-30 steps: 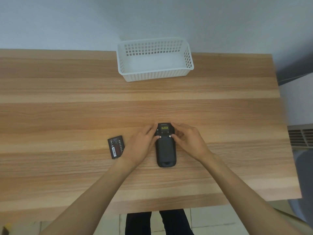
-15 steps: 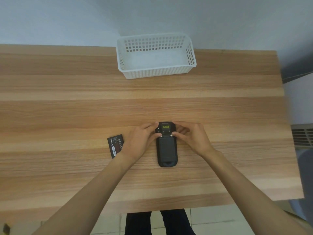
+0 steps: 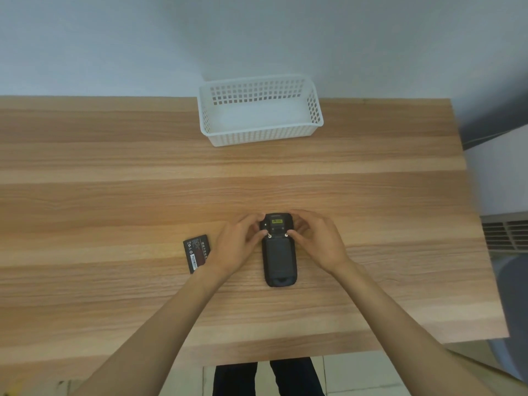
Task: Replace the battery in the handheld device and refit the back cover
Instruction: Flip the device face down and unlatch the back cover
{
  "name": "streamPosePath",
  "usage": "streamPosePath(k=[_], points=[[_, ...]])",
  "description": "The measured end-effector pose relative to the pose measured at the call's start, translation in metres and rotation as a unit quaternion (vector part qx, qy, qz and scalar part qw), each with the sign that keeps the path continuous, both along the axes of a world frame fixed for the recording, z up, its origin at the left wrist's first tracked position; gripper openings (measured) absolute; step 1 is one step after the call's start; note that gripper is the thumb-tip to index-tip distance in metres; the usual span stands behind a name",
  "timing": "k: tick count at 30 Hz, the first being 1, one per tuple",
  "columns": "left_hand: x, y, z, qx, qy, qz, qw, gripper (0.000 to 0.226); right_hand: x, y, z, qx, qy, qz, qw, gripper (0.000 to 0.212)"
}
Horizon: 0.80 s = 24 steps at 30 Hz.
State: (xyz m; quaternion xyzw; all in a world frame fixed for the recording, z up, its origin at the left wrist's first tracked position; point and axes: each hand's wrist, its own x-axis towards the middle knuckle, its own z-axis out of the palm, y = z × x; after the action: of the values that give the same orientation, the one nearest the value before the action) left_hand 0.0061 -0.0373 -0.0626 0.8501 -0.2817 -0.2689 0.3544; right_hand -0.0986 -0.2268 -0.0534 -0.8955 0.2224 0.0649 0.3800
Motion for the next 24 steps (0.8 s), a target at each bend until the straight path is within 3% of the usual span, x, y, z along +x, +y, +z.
streamPosePath(k=[4, 8, 17, 24], points=[[-0.006, 0.003, 0.0, -0.007, -0.01, -0.015, 1.0, 0.04, -0.013, 0.022, 0.013, -0.088, -0.028, 0.016, 0.996, 0.036], [-0.008, 0.004, 0.0, 0.005, -0.014, -0.018, 1.0, 0.043, -0.023, 0.039, 0.012, -0.146, 0.015, 0.069, 0.987, 0.038], [-0.01, 0.002, -0.003, 0.03, 0.016, -0.007, 0.999, 0.045, -0.012, 0.056, 0.023, -0.188, 0.074, 0.074, 0.977, 0.048], [-0.009, 0.002, -0.007, 0.033, 0.034, 0.006, 0.999, 0.053, 0.001, 0.05, 0.03, -0.148, 0.116, 0.088, 0.978, 0.052]])
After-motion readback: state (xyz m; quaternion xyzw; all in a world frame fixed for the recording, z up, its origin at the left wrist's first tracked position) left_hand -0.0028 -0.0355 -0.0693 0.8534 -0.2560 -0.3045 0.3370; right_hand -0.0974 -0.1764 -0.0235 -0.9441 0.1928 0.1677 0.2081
